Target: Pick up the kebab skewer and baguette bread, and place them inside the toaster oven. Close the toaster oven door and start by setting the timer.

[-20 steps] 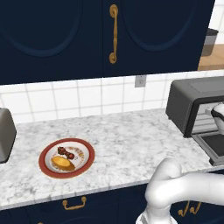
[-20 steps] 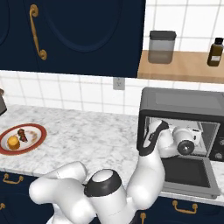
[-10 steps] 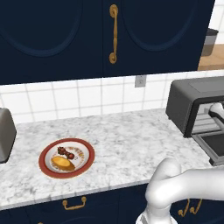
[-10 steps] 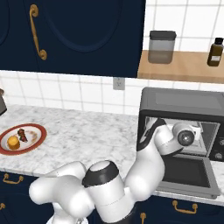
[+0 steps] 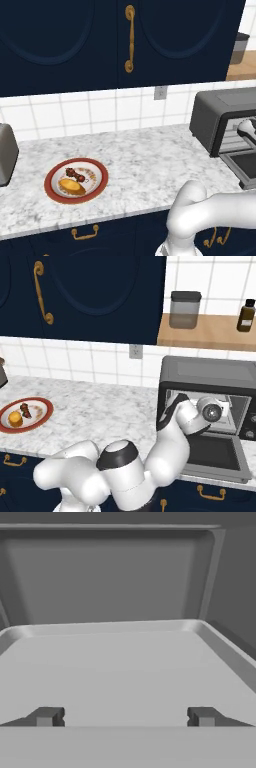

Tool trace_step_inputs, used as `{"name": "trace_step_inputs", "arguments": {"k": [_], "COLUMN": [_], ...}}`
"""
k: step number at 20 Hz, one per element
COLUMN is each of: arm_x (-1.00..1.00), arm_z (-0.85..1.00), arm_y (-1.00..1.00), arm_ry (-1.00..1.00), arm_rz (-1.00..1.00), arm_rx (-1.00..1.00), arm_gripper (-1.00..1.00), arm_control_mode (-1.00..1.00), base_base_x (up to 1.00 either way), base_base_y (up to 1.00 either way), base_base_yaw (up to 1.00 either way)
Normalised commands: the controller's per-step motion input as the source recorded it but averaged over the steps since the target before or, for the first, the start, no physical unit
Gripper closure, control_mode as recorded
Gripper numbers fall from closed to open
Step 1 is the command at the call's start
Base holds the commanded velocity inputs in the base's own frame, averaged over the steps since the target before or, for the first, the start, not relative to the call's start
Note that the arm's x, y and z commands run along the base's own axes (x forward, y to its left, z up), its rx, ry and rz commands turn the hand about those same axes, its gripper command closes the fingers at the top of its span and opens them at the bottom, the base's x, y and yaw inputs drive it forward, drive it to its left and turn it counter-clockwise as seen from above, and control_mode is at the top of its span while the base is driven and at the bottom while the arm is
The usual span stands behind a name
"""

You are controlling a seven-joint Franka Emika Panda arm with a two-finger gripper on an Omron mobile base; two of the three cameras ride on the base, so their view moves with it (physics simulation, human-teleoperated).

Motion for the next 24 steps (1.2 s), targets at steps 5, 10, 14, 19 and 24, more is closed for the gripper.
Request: {"name": "trace_step_inputs", "arguments": {"k": [5, 10, 14, 19, 24], "arm_x": [-0.13, -0.54, -0.78, -0.9, -0.81], "arm_z": [-0.59, -0.92, -1.0, -1.0, -0.96], "arm_y": [-0.01, -0.11, -0.12, -0.12, -0.09], "arm_ry": [0.12, 0.19, 0.14, 0.12, 0.13], "arm_rz": [0.0, 0.01, 0.02, 0.02, 0.02], "arm_rx": [-0.01, -0.05, -0.07, -0.05, -0.05], "arm_gripper": [-1.0, -1.0, -1.0, -1.0, -1.0], "arm_control_mode": [-1.0, -1.0, -1.0, -1.0, -1.0], "base_base_x": [0.0, 0.0, 0.0, 0.0, 0.0], "base_base_y": [0.0, 0.0, 0.0, 0.0, 0.0], "base_base_yaw": [0.0, 0.0, 0.0, 0.0, 0.0]}}
